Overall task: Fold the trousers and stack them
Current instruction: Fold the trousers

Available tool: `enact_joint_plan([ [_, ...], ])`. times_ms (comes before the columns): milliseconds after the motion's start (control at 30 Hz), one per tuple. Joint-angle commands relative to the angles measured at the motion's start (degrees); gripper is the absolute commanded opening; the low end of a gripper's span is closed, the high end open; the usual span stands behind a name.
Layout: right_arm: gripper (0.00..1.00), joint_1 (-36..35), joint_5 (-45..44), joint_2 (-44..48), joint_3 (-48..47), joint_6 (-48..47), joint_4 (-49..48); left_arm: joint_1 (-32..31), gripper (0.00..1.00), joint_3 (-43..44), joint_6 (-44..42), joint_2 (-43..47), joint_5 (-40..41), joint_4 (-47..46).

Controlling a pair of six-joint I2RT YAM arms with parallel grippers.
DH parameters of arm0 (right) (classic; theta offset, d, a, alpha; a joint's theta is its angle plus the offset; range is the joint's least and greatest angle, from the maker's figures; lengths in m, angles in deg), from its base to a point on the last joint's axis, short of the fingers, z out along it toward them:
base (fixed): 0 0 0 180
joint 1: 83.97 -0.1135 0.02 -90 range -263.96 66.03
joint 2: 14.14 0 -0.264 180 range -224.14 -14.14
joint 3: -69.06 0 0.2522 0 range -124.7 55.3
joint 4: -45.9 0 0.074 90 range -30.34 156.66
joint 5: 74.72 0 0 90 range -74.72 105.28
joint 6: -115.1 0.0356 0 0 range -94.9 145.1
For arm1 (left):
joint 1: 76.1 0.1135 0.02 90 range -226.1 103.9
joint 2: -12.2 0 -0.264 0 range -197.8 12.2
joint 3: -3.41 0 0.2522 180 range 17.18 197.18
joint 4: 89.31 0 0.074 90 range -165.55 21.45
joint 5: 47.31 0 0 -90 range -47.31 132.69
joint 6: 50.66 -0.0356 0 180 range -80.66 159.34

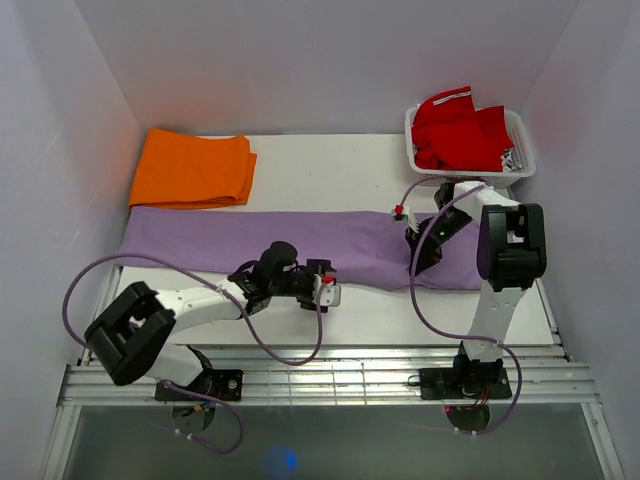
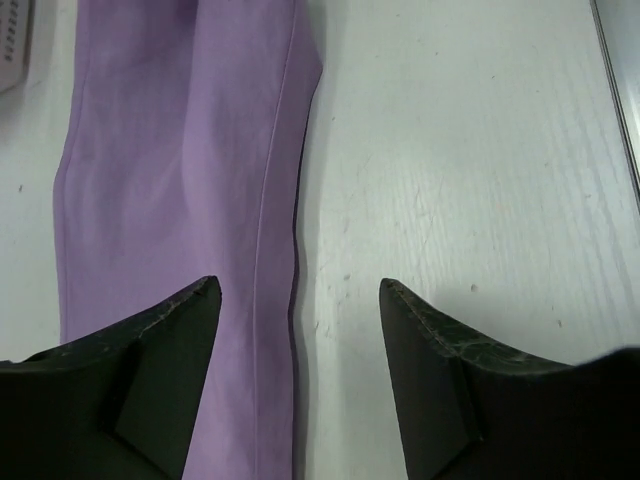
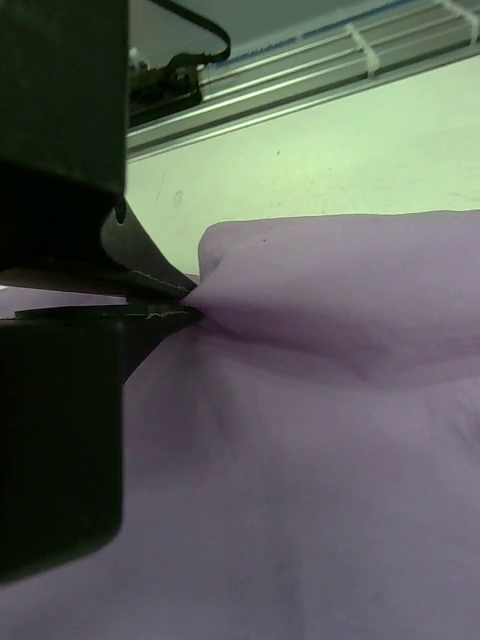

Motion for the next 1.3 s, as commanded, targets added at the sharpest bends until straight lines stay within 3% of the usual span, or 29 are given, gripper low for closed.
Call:
enact_joint_plan([
  [0,0.08,0.5,6.2,-2.0,2.7,2.7,5.0,-4.6,0.74,1.0,1.0,-6.9,5.7,-14.9],
  [200,0.08,0.6,7.6,-6.9,3.8,7.0,5.0,-9.1,0.64,8.6,0.7,-22.7,6.5,-25.2],
  [367,0.08,1.3,9.4,-9.9,3.0,12.0,4.9,-10.5,0.53,12.2,-1.2,-27.6,3.1,-25.4],
  [467,0.08,1.8,11.6,-11.0,3.7,14.5,4.9,-11.3,0.52,11.9,-2.2,-28.3,1.3,-25.4],
  [533,0.08,2.0,12.6,-12.0,3.9,15.2,4.9,-12.1,0.52,11.4,-2.1,-28.2,0.1,-25.4],
  [800,0.09,2.2,12.5,-12.9,3.6,15.9,4.8,-15.4,0.69,10.1,1.3,-24.8,-2.2,-22.0],
  [1033,0.1,2.1,12.0,-11.1,6.3,15.1,5.0,-17.6,0.69,16.5,2.2,-34.8,9.2,-25.5],
  [1133,0.11,2.2,10.7,-10.6,7.6,14.3,4.9,-17.6,0.59,18.4,1.8,-36.8,13.0,-26.1],
  [1233,0.21,2.2,10.5,-9.5,7.8,14.4,4.8,-17.6,0.33,16.8,1.8,-33.9,12.0,-24.6],
  [1267,0.29,2.2,10.1,-9.2,6.8,14.8,4.7,-17.5,0.19,16.0,1.5,-32.5,10.5,-23.2],
])
